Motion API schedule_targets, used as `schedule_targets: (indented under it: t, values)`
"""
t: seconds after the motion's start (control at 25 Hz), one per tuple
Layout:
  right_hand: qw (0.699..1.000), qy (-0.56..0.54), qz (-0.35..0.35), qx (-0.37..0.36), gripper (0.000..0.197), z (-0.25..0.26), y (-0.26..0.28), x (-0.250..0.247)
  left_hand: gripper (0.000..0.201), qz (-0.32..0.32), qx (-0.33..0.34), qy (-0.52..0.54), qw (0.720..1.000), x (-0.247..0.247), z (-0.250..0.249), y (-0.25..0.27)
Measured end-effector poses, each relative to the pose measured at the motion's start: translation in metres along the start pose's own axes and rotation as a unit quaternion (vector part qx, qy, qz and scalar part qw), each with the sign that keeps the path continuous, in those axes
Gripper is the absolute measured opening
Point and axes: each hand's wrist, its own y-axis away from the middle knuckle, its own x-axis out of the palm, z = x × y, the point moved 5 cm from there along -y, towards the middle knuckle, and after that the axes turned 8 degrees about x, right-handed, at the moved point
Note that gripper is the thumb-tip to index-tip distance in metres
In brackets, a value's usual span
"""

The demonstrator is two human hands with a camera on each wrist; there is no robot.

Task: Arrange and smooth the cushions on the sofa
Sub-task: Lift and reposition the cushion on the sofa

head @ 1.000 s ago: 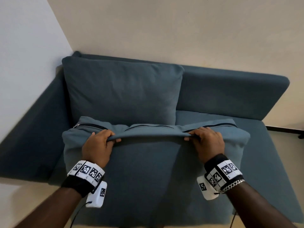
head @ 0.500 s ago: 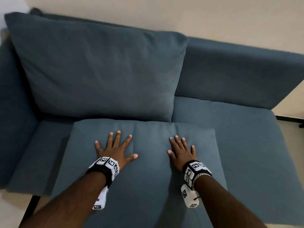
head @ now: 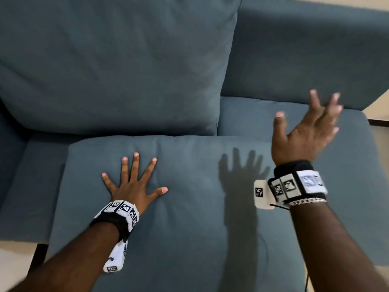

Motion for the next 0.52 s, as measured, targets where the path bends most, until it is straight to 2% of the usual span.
schedule_targets:
  t: [0.04,0.08,0.12,0.16,0.2,0.24,0.32,0.36,0.4,0.44,0.48,0.52]
  values:
    - [0.989,0.086,0.121,0.013,0.087,-0.019,0.011,0.042,0.093,0.002,0.000,0.003,1.000,0.001,0.001,-0.001]
    - [0.948,0.165,0.272,0.029,0.096,-0.045,0.032,0.086,0.093,0.006,-0.001,0.008,1.000,0.003,0.001,-0.002]
    - [0.901,0.204,0.380,0.040,0.102,-0.063,0.044,0.118,0.093,0.009,-0.004,0.013,1.000,0.005,0.000,-0.001]
    - [0.877,0.223,0.423,0.048,0.102,-0.065,0.041,0.128,0.093,0.009,-0.005,0.014,1.000,0.005,0.000,-0.002]
    - [0.881,0.223,0.413,0.060,0.094,-0.058,0.033,0.120,0.093,0.013,-0.002,0.012,1.000,0.006,-0.001,-0.003]
    - [0.912,0.179,0.364,0.055,0.081,-0.039,0.017,0.107,0.094,0.018,-0.004,0.016,1.000,0.008,-0.001,-0.002]
    - [0.982,0.032,0.187,-0.003,0.060,0.002,-0.009,0.067,0.094,0.016,-0.006,0.022,1.000,0.008,0.002,-0.005]
    - [0.993,-0.049,0.104,-0.017,0.057,0.018,-0.008,0.049,0.094,0.019,-0.007,0.022,1.000,0.008,0.003,-0.006]
    - [0.996,-0.059,0.055,-0.029,0.059,0.027,0.007,0.041,0.094,0.021,-0.005,0.023,0.999,0.009,0.004,-0.006]
    - [0.994,0.000,0.085,-0.063,0.064,0.031,0.030,0.057,0.094,0.020,-0.003,0.028,0.999,0.009,0.002,-0.007]
    - [0.972,0.092,0.199,-0.083,0.069,0.027,0.065,0.087,0.094,0.019,-0.002,0.029,0.999,0.010,0.002,-0.007]
    - [0.921,0.191,0.329,-0.083,0.073,0.012,0.099,0.123,0.094,0.022,0.001,0.032,0.999,0.012,0.001,-0.007]
